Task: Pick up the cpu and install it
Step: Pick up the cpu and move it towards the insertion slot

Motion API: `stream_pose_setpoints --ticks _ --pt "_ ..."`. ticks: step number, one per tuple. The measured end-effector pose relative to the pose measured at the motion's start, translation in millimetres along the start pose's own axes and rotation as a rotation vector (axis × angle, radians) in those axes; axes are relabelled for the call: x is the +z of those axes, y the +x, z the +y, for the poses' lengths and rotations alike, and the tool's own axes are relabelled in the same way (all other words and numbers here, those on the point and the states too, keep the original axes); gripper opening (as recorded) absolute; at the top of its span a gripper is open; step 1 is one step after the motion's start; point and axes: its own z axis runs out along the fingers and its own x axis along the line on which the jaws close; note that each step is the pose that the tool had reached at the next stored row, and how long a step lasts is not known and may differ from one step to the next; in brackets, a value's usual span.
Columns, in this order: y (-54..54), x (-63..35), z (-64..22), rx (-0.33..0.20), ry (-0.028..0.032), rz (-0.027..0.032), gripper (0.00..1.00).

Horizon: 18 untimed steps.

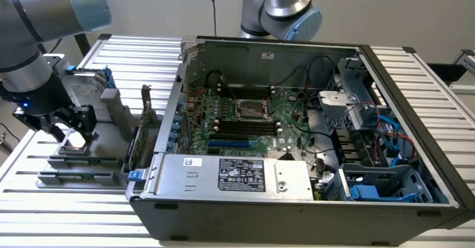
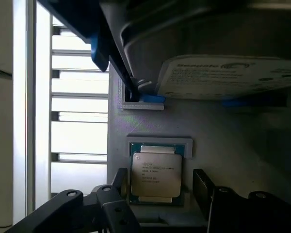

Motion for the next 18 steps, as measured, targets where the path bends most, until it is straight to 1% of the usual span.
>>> stream_pose_setpoints --ticks 2,7,16,17,18 --pt "0.0 1.1 -0.2 0.003 -0.0010 0.0012 0.65" --pt "0.0 5.2 -0.5 0.008 -0.0012 0.0043 0.65" --pt "0.0 9.0 -0.7 0.015 -0.0012 0.0103 0.65" --pt "0.0 9.0 -0.7 0.016 -0.0015 0.0106 0.63" --pt "-0.1 9.1 -0.7 0.016 -0.0018 0.0106 0.63"
